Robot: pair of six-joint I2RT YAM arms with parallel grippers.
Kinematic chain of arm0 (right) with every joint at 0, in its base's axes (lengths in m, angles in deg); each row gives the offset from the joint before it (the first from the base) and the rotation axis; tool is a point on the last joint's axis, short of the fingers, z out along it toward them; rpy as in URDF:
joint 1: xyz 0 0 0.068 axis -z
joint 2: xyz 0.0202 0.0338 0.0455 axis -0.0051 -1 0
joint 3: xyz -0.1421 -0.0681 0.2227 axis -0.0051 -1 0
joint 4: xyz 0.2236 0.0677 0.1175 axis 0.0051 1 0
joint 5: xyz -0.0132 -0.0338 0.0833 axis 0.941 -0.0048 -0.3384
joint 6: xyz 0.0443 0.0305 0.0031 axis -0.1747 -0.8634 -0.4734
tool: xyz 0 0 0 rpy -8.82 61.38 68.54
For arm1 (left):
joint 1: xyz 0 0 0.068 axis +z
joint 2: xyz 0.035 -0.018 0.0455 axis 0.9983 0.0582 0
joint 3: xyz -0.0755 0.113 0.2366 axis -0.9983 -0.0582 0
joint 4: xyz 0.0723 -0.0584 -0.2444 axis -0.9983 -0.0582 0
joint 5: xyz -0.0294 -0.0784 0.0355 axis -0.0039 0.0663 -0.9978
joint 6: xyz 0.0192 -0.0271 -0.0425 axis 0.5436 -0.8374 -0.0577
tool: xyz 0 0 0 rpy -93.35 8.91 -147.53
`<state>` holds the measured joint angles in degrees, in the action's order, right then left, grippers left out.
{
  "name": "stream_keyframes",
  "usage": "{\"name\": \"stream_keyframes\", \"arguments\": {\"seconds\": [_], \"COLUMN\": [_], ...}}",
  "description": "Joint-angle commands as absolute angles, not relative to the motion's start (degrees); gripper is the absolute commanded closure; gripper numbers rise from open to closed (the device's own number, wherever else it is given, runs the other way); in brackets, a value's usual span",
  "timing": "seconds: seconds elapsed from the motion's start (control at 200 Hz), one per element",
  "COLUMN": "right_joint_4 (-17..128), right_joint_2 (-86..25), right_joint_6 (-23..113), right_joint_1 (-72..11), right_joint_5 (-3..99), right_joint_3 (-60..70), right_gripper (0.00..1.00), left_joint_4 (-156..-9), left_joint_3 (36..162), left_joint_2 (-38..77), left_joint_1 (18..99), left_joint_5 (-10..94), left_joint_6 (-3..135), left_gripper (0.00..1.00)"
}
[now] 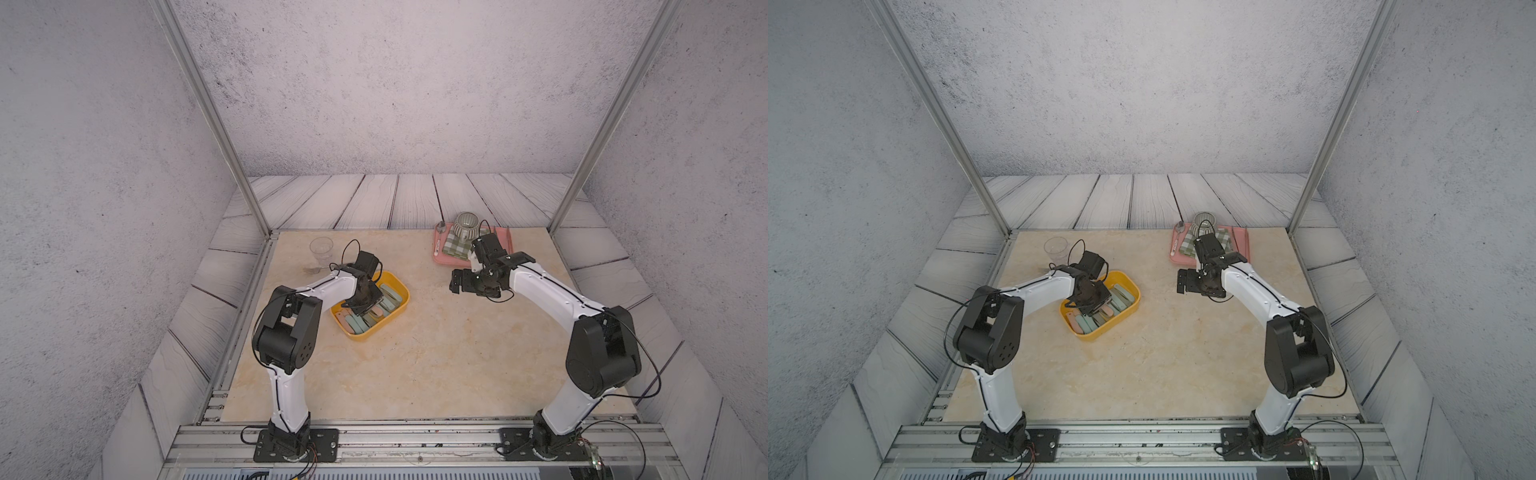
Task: Take the fruit knife out of the storage box
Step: Pick up the fruit knife from the storage box.
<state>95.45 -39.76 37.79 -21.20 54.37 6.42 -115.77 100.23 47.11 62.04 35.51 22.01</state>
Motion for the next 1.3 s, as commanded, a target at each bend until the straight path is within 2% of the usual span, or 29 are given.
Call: {"name": "stream_keyframes", "arguments": {"seconds": [0.0,0.075,0.19,0.38,0.535,1.031,1.296], "right_joint_4": [96.3,96.2,95.9,95.9,96.0,96.7,98.0], "right_joint_2": [-40.6,-40.7,-40.8,-40.9,-41.1,-40.6,-38.2], "right_joint_6": [38.3,38.2,38.1,38.1,38.3,38.0,37.6], "right_joint_1": [-21.5,-21.6,-21.6,-21.9,-22.0,-22.8,-22.8], "right_joint_5": [55.4,55.4,55.3,55.0,54.7,54.1,56.0], "right_joint_3": [7.7,7.5,7.3,7.5,7.7,9.4,10.6], "right_gripper": [0.01,0.01,0.01,0.01,0.01,0.01,0.01], "left_joint_4": [-118.5,-118.5,-118.4,-119.4,-120.4,-123.4,-125.3], "left_joint_3": [99.5,98.9,98.3,98.4,99.1,101.3,104.3], "left_joint_2": [48.7,48.4,47.9,46.2,44.3,34.6,29.9], "left_joint_1": [61.6,61.5,61.5,61.5,61.4,60.8,54.5], "left_joint_5": [35.8,36.0,36.1,34.9,33.7,27.7,27.1], "left_joint_6": [23.6,23.8,24.4,25.2,26.7,35.3,42.0], "left_gripper": [0.56,0.59,0.68,0.72,0.82,0.82,0.82]}}
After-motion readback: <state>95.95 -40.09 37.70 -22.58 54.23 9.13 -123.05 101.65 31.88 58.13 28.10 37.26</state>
